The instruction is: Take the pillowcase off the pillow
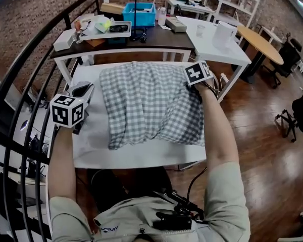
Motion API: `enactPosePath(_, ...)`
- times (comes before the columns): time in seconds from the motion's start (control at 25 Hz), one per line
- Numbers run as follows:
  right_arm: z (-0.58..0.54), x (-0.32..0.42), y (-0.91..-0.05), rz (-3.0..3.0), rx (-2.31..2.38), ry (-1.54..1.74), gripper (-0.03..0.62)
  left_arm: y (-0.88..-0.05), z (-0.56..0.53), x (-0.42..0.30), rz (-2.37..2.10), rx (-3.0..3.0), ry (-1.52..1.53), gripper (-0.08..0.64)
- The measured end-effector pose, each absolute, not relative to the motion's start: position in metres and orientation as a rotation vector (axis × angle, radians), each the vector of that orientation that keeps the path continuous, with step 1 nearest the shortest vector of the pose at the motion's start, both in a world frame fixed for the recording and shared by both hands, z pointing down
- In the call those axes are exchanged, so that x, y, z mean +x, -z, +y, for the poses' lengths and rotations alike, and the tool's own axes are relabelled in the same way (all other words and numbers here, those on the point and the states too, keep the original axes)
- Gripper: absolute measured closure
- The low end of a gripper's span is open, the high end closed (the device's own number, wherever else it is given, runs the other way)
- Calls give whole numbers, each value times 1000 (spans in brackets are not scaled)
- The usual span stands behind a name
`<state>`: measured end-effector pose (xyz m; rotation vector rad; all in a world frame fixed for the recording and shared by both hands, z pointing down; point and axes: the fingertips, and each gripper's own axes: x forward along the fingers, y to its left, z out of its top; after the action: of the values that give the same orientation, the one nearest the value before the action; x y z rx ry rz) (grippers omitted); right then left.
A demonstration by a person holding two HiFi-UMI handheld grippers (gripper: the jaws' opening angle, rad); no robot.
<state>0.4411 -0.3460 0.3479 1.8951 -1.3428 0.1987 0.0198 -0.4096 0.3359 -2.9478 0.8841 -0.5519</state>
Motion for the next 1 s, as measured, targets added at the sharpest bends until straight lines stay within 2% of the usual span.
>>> enactPosePath(0.08,-342,435,-340,-1376,1931,-175,576,-337,-408,24,870,-2915,550,519)
enactPosePath(0.2,-312,425,-320,-1395,2030,-175,523,-321,-389,21,830,-2867,529,442)
enactPosePath(0.24,-302,411,-312,-1457,2042,-140,517,-318,-375,18,798,-2857,527,407)
enactPosePath(0.44,-232,308,-291,-1752,1962,53,470,-335,-295,5,565,-2795,634,344)
enactPosePath(0.68,-170,220,-328,-1852,1891,59,433,-378,-261,3,480,-2795,740,296)
enactPosePath(1.0,-162,194,-392,-1770,1798,-31,426,-408,-261,9,557,-2814,774,291)
